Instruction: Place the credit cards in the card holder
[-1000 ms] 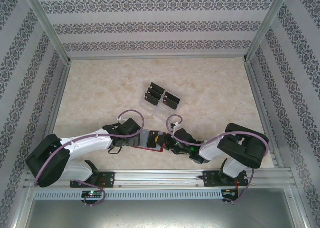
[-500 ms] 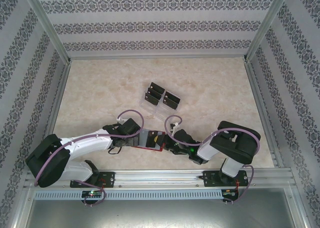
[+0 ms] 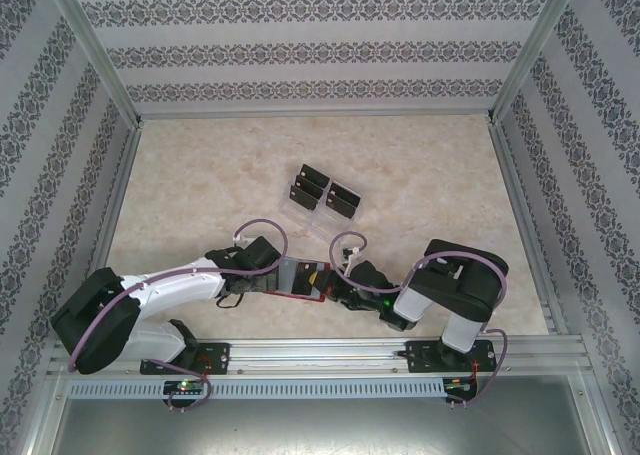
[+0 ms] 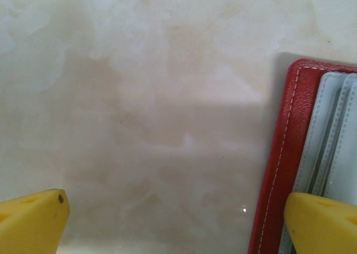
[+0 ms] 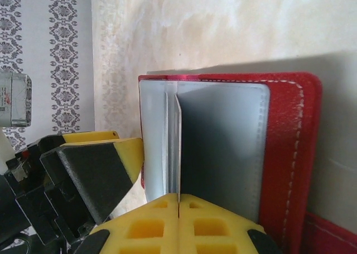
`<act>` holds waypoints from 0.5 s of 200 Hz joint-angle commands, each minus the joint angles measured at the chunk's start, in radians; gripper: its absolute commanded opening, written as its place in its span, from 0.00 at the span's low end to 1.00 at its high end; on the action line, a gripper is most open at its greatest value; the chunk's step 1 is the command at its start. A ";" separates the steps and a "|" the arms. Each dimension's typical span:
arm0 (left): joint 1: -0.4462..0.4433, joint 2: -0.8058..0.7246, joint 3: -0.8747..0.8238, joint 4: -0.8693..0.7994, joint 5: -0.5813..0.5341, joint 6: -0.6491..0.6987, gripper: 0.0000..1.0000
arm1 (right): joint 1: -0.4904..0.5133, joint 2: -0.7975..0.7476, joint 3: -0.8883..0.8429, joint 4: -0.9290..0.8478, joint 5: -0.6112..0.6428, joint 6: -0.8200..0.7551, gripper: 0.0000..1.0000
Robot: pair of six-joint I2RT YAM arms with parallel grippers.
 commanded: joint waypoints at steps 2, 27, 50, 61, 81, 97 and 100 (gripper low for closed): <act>-0.013 0.014 -0.036 -0.039 -0.014 -0.012 1.00 | 0.002 0.063 -0.013 0.137 0.007 0.027 0.00; -0.013 0.015 -0.040 -0.040 -0.013 -0.014 1.00 | 0.002 0.095 -0.009 0.170 -0.009 0.029 0.00; -0.013 0.012 -0.041 -0.040 -0.015 -0.017 1.00 | -0.002 0.078 -0.011 0.170 -0.013 0.016 0.00; -0.013 0.012 -0.042 -0.040 -0.015 -0.017 1.00 | -0.008 0.065 -0.016 0.170 -0.015 0.013 0.00; -0.014 0.014 -0.042 -0.040 -0.017 -0.019 1.00 | -0.020 0.051 -0.020 0.161 -0.025 0.007 0.00; -0.014 0.014 -0.041 -0.041 -0.019 -0.018 1.00 | -0.024 0.053 -0.019 0.164 -0.033 0.004 0.00; -0.015 0.013 -0.042 -0.041 -0.020 -0.019 1.00 | -0.024 0.052 -0.019 0.166 -0.033 0.003 0.00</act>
